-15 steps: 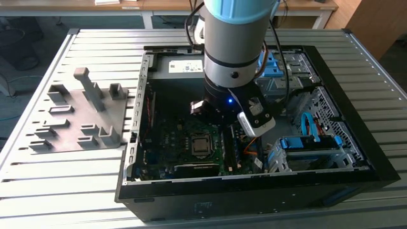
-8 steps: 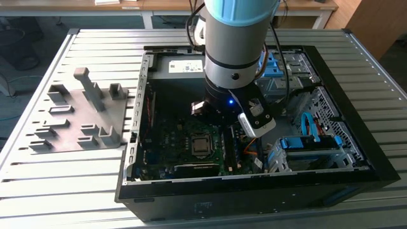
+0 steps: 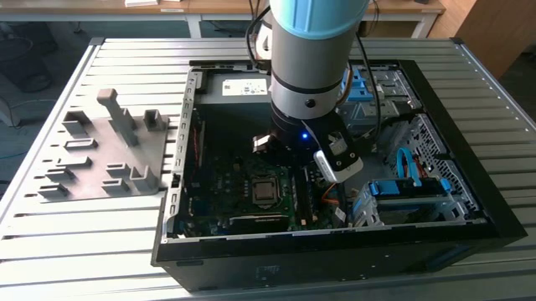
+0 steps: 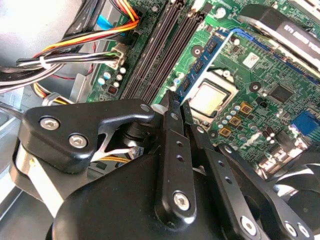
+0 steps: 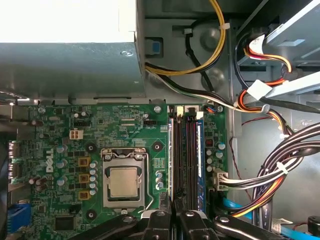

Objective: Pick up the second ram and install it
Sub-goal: 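Insert the second ram into the second slot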

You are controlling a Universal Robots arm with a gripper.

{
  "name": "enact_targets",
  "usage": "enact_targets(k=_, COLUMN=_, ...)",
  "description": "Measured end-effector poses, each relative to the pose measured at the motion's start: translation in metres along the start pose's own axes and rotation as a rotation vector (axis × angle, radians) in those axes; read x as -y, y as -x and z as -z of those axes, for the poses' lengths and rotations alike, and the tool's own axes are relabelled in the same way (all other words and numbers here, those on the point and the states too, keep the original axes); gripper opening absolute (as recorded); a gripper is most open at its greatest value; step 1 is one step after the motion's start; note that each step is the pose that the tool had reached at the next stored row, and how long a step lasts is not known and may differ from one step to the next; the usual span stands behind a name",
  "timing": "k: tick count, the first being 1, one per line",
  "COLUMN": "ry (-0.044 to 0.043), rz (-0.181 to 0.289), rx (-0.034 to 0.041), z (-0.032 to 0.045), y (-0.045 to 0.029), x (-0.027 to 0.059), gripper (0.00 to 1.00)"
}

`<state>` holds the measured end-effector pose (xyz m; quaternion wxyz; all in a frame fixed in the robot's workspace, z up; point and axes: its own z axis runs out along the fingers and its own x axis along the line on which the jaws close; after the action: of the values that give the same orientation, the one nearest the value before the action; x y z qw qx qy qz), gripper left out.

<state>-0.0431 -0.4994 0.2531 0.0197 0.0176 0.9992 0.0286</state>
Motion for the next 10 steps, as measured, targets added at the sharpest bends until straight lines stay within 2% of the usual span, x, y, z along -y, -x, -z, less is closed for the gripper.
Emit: enact_targets(k=10, ry=0.0, rz=0.0, rx=0.0, z=-0.005, y=0.0003, x=0.0003, gripper=0.14)
